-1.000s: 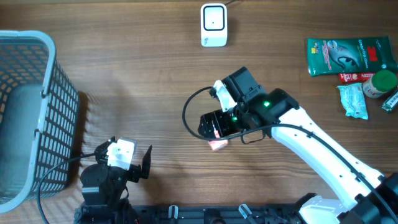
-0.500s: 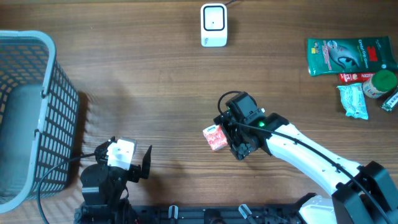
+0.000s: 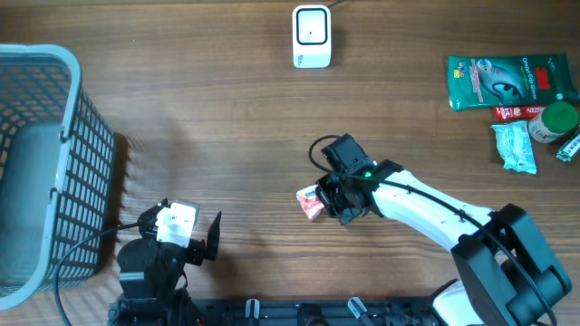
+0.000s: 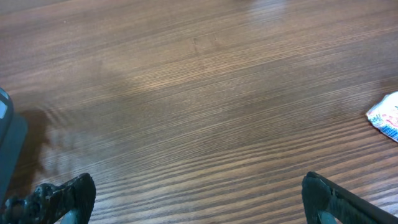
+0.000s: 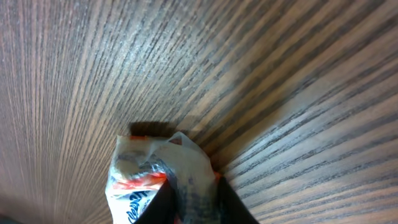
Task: Scan the item barcode
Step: 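Lift the tissue pack with the right gripper and turn it over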
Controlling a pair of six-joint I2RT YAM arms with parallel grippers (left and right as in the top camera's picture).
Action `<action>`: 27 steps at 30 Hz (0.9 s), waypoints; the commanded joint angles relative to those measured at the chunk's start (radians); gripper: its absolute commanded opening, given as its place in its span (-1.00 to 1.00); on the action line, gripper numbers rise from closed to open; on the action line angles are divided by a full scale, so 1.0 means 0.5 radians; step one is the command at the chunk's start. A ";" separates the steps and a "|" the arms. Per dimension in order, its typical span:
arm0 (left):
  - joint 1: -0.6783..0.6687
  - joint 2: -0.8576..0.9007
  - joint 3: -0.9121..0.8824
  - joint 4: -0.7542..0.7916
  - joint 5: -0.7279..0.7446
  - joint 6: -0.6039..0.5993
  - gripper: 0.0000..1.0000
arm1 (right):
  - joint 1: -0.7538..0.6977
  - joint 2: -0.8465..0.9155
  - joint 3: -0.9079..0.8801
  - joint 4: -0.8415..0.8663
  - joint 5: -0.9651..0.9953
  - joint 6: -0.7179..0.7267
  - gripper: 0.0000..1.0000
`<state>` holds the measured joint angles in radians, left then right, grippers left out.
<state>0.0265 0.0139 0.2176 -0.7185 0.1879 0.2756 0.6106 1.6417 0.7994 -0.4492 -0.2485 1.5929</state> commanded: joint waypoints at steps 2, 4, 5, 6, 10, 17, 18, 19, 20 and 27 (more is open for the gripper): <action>0.008 -0.013 -0.005 0.005 0.003 0.017 1.00 | -0.007 -0.040 0.005 -0.043 0.147 -0.186 -0.91; 0.008 -0.013 -0.005 0.005 0.003 0.018 1.00 | -0.026 -0.173 0.039 -0.044 0.069 -0.271 -0.91; 0.008 -0.013 -0.005 0.005 0.003 0.017 0.99 | -0.053 -0.243 0.054 -0.044 -0.026 -0.352 -0.89; 0.008 -0.013 -0.005 0.005 0.003 0.017 1.00 | -0.112 -0.317 0.062 -0.044 -0.195 -0.470 -0.89; 0.008 -0.013 -0.005 0.005 0.003 0.017 1.00 | -0.575 -0.408 0.061 -0.156 -1.461 -0.726 -0.63; 0.008 -0.013 -0.005 0.005 0.003 0.017 1.00 | -0.860 -0.408 0.061 -0.173 -2.748 -0.465 -0.92; 0.008 -0.013 -0.005 0.005 0.003 0.017 1.00 | -0.860 -0.408 0.061 -0.173 -2.748 -0.465 -0.91; 0.008 -0.013 -0.005 0.005 0.003 0.017 1.00 | -0.860 -0.408 0.061 -0.173 -2.748 -0.467 -0.92; 0.008 -0.013 -0.005 0.005 0.003 0.017 1.00 | -0.859 -0.408 0.061 -0.172 -2.748 -0.473 -0.91; 0.008 -0.013 -0.005 0.005 0.003 0.018 1.00 | -0.860 -0.408 0.061 -0.127 -2.748 -0.478 -0.92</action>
<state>0.0265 0.0139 0.2176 -0.7181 0.1879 0.2756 0.1841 1.4471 0.8143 -0.5159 -1.5593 1.3415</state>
